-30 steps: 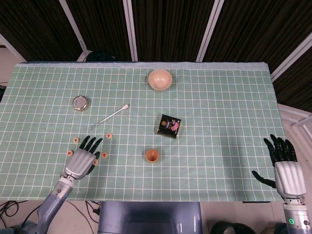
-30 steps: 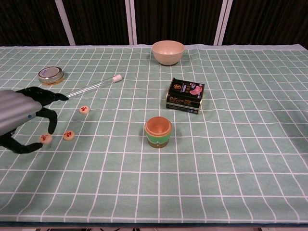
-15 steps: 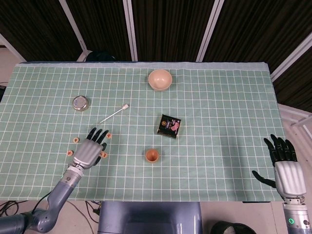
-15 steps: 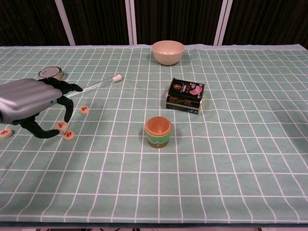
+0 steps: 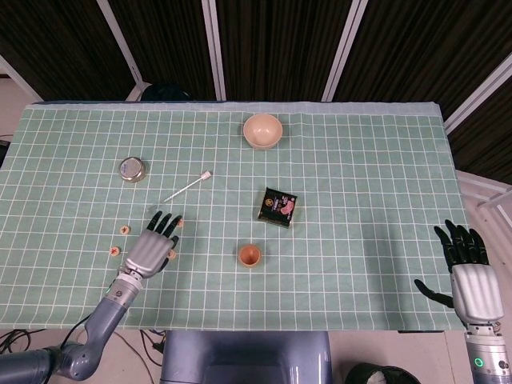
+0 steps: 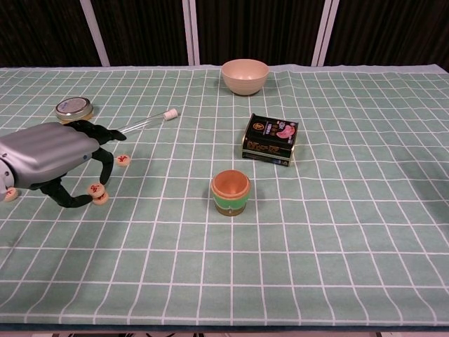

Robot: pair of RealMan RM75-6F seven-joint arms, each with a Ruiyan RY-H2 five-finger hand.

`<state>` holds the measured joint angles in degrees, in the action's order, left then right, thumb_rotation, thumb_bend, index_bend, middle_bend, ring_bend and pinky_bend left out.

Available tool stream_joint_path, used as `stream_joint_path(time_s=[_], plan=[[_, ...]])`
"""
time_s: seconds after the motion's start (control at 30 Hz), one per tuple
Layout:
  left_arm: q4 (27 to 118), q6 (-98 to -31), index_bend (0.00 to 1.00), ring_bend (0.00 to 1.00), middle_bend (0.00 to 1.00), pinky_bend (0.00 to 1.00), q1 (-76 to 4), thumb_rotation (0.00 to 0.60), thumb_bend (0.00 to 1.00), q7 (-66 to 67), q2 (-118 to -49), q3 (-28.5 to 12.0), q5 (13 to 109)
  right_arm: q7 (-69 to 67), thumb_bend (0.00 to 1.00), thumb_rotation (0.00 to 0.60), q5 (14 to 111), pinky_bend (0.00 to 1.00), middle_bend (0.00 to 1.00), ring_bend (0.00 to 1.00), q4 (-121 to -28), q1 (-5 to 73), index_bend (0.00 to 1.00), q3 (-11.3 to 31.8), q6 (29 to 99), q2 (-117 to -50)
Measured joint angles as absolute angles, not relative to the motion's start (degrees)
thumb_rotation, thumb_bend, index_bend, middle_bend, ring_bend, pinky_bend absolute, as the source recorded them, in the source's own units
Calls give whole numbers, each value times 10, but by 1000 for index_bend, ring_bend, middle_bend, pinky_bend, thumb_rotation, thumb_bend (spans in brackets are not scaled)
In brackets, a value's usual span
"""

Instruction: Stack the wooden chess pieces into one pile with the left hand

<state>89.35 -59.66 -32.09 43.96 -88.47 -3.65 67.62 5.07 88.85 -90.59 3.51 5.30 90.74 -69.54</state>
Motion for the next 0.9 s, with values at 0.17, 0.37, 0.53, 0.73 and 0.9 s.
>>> stream_joint_path(time_s=[0.17,0.37,0.53,0.73,0.9], plan=[[890,-599,469,0,33,0,-325,600,313,450,-887,-32,669,52,233,600,888,0,13,25,-906,35,89,53,907,-696],[887,-601,468,0,33,0,-331,600,313,452,-894,-29,665,52,232,600,888,0,14,25,-906,35,90,53,907,-696],[883,-605,463,0,33,0,-332,600,313,457,-897,-26,660,52,232,600,888,0,14,25,-906,35,90,53,907,-696],[876,-605,450,0,32,0,-334,600,313,454,-901,-23,656,52,232,600,886,0,14,25,-907,35,89,54,907,-695],[874,-608,446,0,32,0,-337,600,313,453,-904,-21,660,53,232,600,886,0,14,25,-907,35,89,54,906,-695]])
